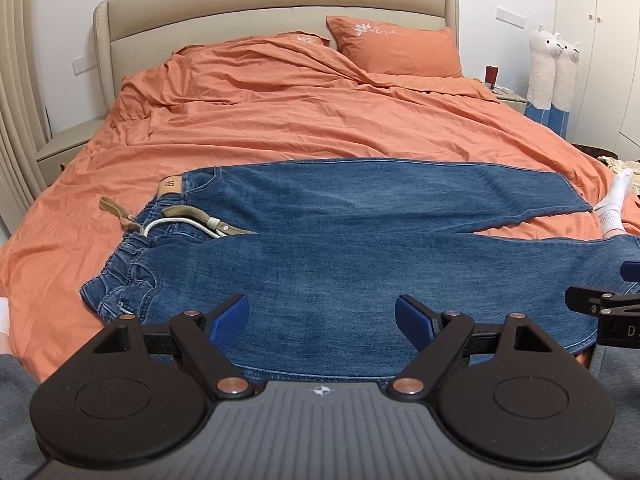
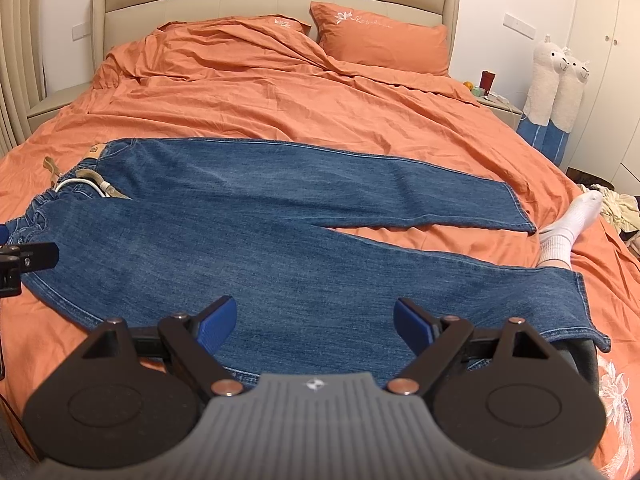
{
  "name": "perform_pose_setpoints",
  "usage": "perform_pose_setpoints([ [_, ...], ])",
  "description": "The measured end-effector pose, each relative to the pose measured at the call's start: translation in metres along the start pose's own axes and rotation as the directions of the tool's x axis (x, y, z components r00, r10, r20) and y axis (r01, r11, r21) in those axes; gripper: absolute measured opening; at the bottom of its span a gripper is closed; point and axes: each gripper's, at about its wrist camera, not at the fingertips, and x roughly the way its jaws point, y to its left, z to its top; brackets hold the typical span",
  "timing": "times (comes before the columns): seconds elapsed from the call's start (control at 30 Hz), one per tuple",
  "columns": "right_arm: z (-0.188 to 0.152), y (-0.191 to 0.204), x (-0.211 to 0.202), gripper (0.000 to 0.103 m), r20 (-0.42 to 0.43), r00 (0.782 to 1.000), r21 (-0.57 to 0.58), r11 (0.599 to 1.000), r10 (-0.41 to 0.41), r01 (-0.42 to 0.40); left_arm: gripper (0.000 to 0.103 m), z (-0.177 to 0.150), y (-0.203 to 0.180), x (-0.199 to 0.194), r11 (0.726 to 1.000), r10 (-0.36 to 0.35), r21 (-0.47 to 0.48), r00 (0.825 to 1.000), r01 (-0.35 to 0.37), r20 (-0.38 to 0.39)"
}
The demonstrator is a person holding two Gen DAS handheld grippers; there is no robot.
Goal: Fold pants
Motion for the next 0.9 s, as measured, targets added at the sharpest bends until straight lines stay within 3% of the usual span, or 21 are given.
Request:
perform_pose_setpoints([
  [0.9, -0.0018, -0.0016, -0.0041, 0.082, 0.001, 1.000, 0.005, 1.000, 0.002, -0.002, 0.097, -0.0002, -0.0071, -0.0013, 1.000, -0.009, 0.015, 1.000, 0.009, 0.005],
])
